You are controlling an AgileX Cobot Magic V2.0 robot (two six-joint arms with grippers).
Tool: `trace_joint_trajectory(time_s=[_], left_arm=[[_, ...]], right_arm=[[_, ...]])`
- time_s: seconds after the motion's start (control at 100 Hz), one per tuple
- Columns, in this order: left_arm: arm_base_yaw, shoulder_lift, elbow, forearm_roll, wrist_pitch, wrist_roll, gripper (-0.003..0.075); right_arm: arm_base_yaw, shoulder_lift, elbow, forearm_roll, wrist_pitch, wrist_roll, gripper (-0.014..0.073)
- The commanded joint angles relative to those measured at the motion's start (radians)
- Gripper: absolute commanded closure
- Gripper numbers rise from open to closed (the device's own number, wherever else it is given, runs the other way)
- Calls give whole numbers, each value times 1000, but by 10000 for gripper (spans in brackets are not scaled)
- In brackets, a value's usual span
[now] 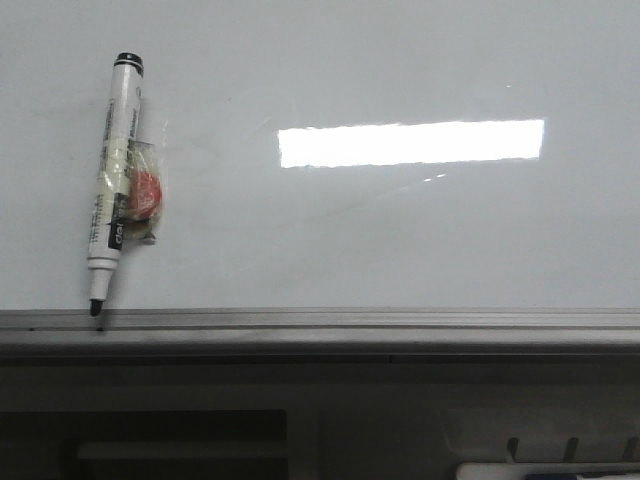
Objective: Write number 3 on whiteboard
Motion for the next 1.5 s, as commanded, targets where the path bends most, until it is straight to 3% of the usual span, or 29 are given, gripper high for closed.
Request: trace_joint_trajectory(time_s=[0.0, 0.98, 1.36, 1.49], left_arm=[[-8, -23, 12, 1, -46, -9, 741], [-8, -23, 12, 1, -46, -9, 741], [-8, -23, 12, 5, -51, -9, 741], [-8, -23, 12, 14, -92, -9, 741]], right_arm=[[2, -15, 32, 1, -16, 0, 655], [2, -15, 32, -1, -16, 0, 655], [2, -15, 32, -1, -231, 0, 655], [2, -15, 32, 26, -242, 0, 655]])
